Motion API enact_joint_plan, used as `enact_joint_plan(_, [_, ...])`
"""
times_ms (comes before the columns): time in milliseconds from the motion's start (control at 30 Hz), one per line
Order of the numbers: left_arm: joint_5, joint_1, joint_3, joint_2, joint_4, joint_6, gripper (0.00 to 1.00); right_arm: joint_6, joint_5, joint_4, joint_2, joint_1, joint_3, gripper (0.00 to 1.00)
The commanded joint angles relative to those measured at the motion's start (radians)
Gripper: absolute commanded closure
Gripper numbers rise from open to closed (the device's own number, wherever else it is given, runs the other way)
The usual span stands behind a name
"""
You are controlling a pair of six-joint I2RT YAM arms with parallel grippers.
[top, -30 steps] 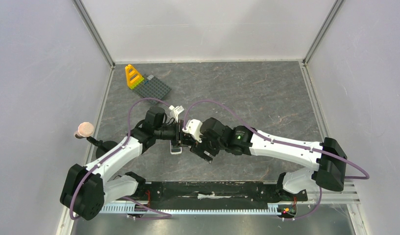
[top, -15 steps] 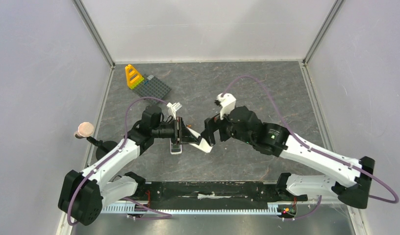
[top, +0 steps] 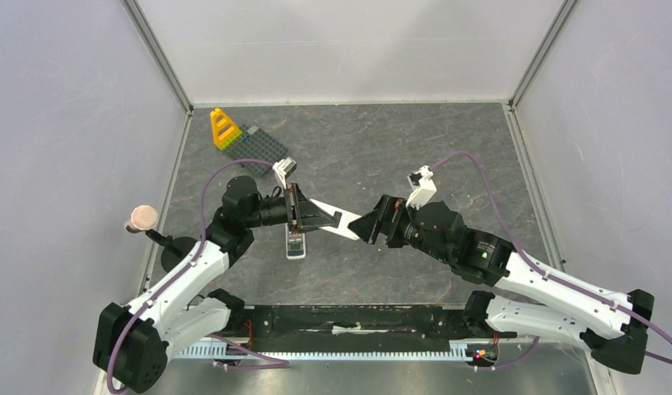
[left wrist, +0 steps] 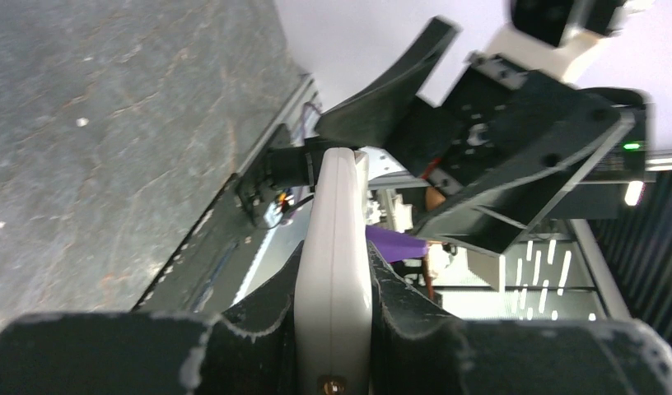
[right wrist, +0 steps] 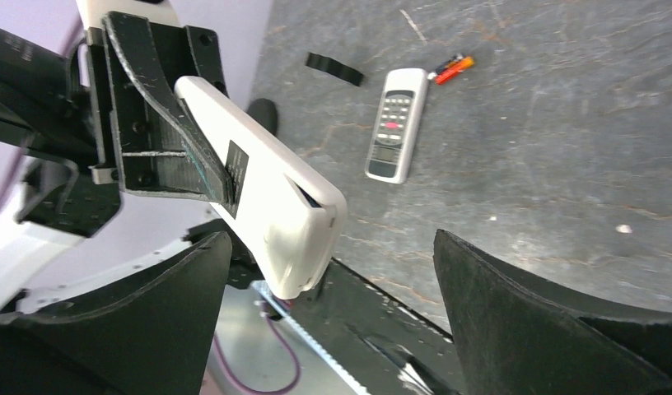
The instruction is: Load the batteries into the remote control
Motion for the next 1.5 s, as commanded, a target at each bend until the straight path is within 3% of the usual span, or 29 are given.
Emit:
enact_joint_plan(0, [0.035, 0.003, -0.015, -0.012, 0.187, -0.170, 0.98, 0.118, -0.028, 0.175, -0.055, 0.002, -0.069, 0.07])
enact_joint_plan(433, [0.056, 0.003, -0.052, -0.043, 0.230, -0.192, 0.98, 0.175, -0.009, 0.278, -0.080, -0.002, -0.143, 0.21])
enact_joint_plan(933, [0.056, 0.003, -0.056, -0.051, 0.304, -0.251, 0.98, 0.188, -0.118, 0.397, -0.099, -0.024, -0.231, 0.62])
enact_joint_plan(1200, [0.057, 0.003, -0.062, -0.053, 0.324, -0.265, 0.98, 0.177, -0.163, 0.416, -0.097, -0.048, -0.241, 0.68])
enact_joint_plan(1467, [0.047, 0.003, -0.079, -0.042, 0.461, -0.364, 0.98, 0.157, -0.244, 0.538, -0.034, -0.048, -0.271, 0.77])
